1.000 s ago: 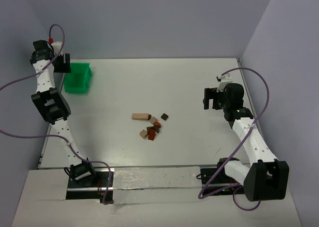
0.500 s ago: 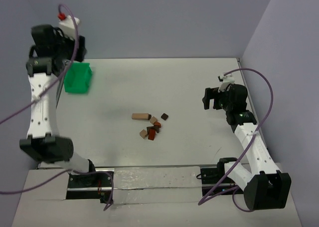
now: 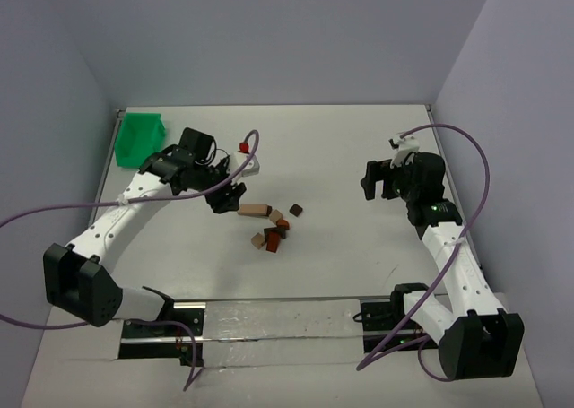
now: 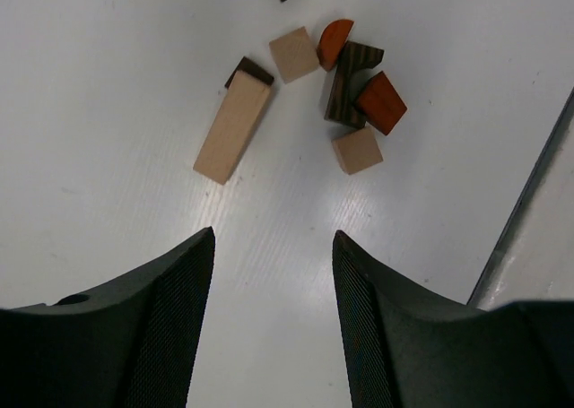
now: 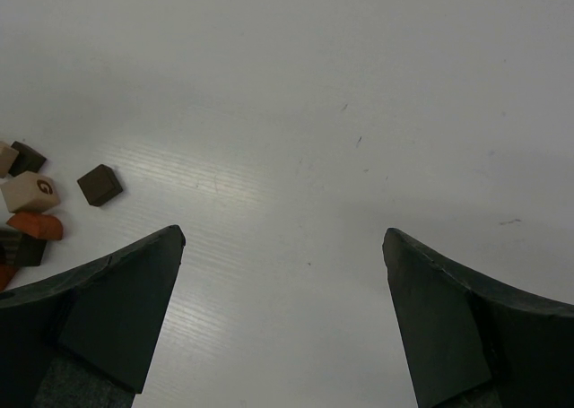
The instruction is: Build the wood block tower
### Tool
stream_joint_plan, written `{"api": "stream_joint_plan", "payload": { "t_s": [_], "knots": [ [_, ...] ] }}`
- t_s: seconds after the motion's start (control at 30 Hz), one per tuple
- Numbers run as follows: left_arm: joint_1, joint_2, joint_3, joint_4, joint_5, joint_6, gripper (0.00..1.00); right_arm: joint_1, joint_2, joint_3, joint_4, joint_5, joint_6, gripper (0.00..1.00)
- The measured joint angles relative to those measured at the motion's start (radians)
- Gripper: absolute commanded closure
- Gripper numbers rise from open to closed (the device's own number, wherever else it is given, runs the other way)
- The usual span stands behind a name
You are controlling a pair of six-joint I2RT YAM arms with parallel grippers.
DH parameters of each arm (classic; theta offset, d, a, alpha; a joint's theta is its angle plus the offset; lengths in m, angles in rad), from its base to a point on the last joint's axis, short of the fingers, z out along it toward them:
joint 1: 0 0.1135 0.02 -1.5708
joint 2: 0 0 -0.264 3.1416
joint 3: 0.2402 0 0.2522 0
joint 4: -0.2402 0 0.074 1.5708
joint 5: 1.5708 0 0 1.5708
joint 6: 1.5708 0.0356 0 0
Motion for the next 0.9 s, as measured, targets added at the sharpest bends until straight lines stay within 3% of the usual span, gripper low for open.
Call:
{"api": "stream_joint_plan", "payload": {
  "t_s": [0.17,0.33,0.57,0.9],
  "knots": [
    [-0.075,0.167,0.043,0.032,-0.044,0.092,0.32,0.000,0.000,0.000,-0.004,-0.008,-0.006,0.00],
    [-0.082,0.319,0.042,0.073,-0.114,0.158,0.31,0.000,0.003,0.000,-0.005,-0.010,-0.008,0.00],
    [-0.083,0.364,0.054,0.133,-0.150,0.259,0.31,0.000,0.033,0.000,-0.006,-0.018,-0.011,0.00],
    [-0.094,0.450,0.077,0.140,-0.125,0.343,0.23,0.000,0.072,0.005,-0.018,-0.019,-0.019,0.00]
  ]
}}
